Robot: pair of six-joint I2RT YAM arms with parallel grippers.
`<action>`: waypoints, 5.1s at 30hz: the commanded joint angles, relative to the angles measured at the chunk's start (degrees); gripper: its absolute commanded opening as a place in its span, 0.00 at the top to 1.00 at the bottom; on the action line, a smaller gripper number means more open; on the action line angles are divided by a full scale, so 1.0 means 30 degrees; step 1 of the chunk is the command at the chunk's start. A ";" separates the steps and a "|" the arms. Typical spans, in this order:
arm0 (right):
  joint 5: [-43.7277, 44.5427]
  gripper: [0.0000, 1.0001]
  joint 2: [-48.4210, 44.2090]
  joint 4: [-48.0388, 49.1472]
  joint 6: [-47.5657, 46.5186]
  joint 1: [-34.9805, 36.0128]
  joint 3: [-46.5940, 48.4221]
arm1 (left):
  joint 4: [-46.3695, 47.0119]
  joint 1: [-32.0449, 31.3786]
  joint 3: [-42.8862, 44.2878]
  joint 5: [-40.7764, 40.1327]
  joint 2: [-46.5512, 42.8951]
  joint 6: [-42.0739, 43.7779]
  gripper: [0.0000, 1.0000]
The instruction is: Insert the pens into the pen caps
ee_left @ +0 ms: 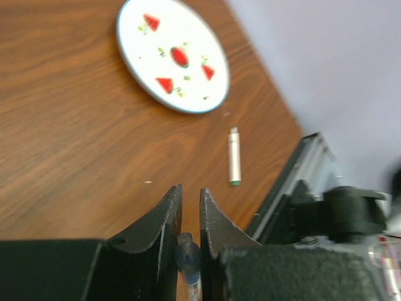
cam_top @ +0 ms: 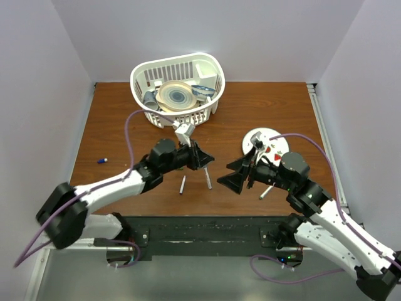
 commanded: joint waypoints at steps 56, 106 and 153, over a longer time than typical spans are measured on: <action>0.4610 0.15 -0.2199 -0.2608 0.1762 0.0016 -0.1284 | -1.4842 -0.0146 0.3037 -0.7862 0.4742 0.2753 0.50; 0.1121 0.50 0.6353 1.7342 0.8061 0.1949 -0.6324 | 0.1242 -0.1525 -0.3437 -0.1417 -0.6153 -0.6359 1.00; 0.3116 1.00 0.1579 0.2987 0.4164 0.2389 -0.3452 | -1.9534 1.2428 0.3538 -1.4176 -0.4455 -1.3248 0.16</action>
